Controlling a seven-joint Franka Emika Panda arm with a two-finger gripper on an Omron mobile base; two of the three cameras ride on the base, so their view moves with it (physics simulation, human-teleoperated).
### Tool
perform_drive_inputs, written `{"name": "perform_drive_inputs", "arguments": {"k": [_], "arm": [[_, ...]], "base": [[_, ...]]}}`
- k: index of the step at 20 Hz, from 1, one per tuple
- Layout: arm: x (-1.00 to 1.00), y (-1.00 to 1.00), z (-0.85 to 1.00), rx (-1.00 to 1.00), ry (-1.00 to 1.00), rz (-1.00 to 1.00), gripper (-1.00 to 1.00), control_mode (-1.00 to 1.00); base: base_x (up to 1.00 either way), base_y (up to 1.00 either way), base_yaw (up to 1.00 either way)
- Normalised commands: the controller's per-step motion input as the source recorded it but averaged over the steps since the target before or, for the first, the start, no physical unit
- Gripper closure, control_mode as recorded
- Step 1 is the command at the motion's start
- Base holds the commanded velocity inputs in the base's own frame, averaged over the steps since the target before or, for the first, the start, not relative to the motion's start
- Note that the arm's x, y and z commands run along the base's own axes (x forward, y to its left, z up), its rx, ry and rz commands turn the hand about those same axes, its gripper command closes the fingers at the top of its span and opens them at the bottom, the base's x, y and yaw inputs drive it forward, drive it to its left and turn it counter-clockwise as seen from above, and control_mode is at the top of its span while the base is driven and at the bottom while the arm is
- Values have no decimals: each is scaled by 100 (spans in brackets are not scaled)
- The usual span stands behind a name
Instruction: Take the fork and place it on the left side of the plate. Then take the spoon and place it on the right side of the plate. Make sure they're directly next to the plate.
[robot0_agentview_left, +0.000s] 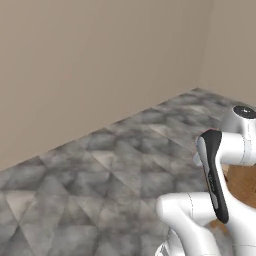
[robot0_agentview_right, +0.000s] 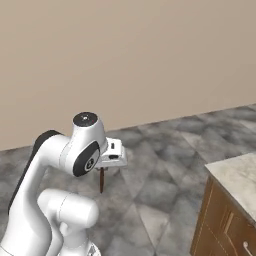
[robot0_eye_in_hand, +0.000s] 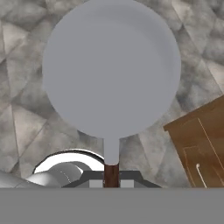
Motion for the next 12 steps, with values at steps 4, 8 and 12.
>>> {"name": "perform_drive_inputs", "arguments": {"k": [4, 8, 12], "arm": [[0, 0, 0, 0, 0, 0, 100, 100], [0, 0, 0, 0, 0, 0, 100, 100], [0, 0, 0, 0, 0, 0, 100, 100]], "base": [[100, 0, -31], [100, 0, -33], [100, 0, -36]]}}
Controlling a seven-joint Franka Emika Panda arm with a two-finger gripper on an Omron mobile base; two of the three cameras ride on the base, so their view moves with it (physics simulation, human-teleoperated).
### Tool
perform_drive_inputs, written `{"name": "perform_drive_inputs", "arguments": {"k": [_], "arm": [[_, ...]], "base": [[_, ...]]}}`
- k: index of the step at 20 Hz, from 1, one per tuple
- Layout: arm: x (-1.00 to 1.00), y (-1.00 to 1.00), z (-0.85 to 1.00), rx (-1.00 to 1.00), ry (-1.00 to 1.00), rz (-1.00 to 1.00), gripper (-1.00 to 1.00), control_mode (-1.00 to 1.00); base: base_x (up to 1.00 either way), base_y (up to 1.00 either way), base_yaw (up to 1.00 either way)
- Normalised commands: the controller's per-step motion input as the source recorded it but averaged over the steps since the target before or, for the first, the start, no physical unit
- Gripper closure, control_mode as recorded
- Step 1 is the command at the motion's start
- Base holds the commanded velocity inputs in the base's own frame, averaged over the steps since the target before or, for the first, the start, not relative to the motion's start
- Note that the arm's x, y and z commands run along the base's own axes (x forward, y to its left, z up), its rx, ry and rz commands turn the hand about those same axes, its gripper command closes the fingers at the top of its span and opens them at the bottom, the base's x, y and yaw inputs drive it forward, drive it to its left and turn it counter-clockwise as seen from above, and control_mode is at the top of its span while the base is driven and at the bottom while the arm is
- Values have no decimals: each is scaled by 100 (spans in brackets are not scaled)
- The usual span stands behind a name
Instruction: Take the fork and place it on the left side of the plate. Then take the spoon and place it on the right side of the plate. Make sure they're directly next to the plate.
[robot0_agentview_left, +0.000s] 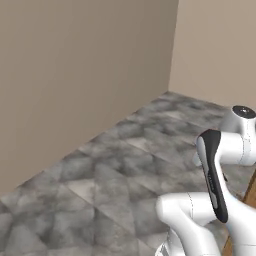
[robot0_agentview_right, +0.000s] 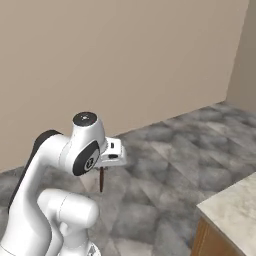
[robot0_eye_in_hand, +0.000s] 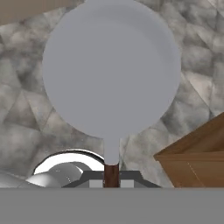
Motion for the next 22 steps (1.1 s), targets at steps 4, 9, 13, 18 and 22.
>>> {"name": "perform_drive_inputs", "arguments": {"k": [4, 9, 13, 18, 22], "arm": [[0, 0, 0, 0, 0, 0, 100, 100], [0, 0, 0, 0, 0, 0, 100, 100], [0, 0, 0, 0, 0, 0, 100, 100], [0, 0, 0, 0, 0, 0, 100, 100], [0, 0, 0, 0, 0, 0, 100, 100]], "base": [[99, 1, -38], [96, 9, -41], [91, 21, -44], [89, 23, -45], [92, 32, -46]]}}
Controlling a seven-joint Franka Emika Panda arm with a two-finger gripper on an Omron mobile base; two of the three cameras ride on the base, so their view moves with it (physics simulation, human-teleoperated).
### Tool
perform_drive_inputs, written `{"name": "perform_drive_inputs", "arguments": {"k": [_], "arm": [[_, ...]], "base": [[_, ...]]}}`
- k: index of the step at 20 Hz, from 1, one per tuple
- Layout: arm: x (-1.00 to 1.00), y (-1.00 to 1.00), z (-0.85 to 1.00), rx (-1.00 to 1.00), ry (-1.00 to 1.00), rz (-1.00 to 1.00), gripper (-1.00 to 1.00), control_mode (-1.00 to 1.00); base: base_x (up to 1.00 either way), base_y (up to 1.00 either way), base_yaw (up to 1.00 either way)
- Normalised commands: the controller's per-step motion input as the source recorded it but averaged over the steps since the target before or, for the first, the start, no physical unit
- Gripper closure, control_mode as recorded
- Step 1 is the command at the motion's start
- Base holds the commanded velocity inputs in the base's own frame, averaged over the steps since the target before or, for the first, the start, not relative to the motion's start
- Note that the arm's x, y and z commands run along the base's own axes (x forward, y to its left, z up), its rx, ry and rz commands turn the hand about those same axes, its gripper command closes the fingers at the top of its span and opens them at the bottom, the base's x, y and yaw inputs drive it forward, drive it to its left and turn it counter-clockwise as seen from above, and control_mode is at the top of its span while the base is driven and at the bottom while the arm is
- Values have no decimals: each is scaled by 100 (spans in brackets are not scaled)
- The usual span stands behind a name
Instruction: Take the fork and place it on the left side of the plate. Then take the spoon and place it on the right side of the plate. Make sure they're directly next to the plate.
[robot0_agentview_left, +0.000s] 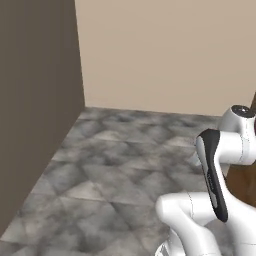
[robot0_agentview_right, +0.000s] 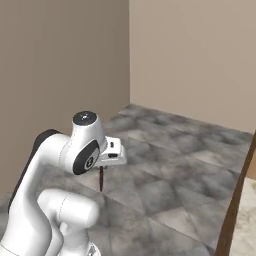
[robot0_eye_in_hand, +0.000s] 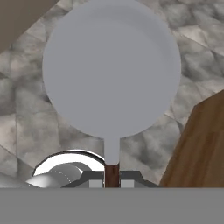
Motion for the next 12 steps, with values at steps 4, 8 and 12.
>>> {"name": "perform_drive_inputs", "arguments": {"k": [4, 8, 12], "arm": [[0, 0, 0, 0, 0, 0, 100, 100], [0, 0, 0, 0, 0, 0, 100, 100], [0, 0, 0, 0, 0, 0, 100, 100]], "base": [[92, 34, -46], [92, 34, -46], [91, 34, -46]]}}
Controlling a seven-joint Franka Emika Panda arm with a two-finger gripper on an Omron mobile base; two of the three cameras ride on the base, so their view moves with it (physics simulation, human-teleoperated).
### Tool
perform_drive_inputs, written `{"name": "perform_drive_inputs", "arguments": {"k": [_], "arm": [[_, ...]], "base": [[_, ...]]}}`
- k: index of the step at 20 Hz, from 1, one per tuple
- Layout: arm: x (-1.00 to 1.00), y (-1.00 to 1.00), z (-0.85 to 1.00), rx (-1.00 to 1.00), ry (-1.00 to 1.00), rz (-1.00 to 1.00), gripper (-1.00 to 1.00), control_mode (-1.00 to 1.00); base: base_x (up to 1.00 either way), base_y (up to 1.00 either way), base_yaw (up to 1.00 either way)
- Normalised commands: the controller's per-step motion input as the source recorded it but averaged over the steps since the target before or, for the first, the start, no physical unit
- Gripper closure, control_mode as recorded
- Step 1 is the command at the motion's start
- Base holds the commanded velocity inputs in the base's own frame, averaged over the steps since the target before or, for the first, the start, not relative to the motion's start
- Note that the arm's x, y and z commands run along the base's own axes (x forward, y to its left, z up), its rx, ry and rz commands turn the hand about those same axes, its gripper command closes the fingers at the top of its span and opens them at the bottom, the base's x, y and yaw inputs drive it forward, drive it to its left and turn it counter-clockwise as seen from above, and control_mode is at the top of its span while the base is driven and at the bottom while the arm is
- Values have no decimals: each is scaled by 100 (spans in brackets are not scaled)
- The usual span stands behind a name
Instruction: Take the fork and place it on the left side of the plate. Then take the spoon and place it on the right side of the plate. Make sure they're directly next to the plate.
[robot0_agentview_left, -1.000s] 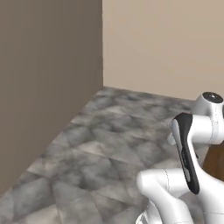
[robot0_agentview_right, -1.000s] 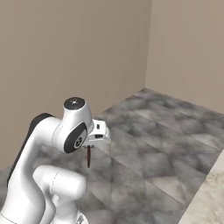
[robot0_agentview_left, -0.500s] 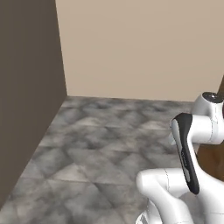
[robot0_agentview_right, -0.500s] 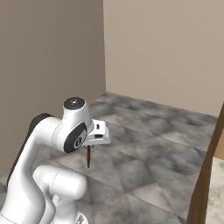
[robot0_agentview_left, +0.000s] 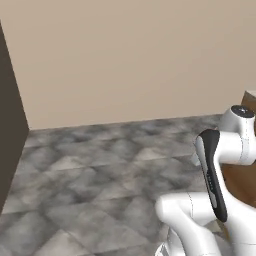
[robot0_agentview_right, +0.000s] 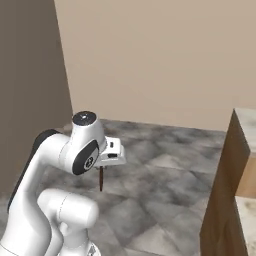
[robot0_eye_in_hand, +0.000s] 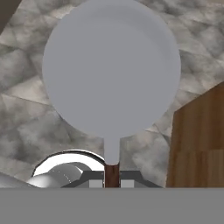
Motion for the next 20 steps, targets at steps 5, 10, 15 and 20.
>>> {"name": "perform_drive_inputs", "arguments": {"k": [5, 10, 15, 20], "arm": [[0, 0, 0, 0, 0, 0, 100, 100], [0, 0, 0, 0, 0, 0, 100, 100], [0, 0, 0, 0, 0, 0, 100, 100], [0, 0, 0, 0, 0, 0, 100, 100]], "base": [[91, 35, -46], [90, 36, -46], [90, 39, -46], [89, 40, -46]]}}
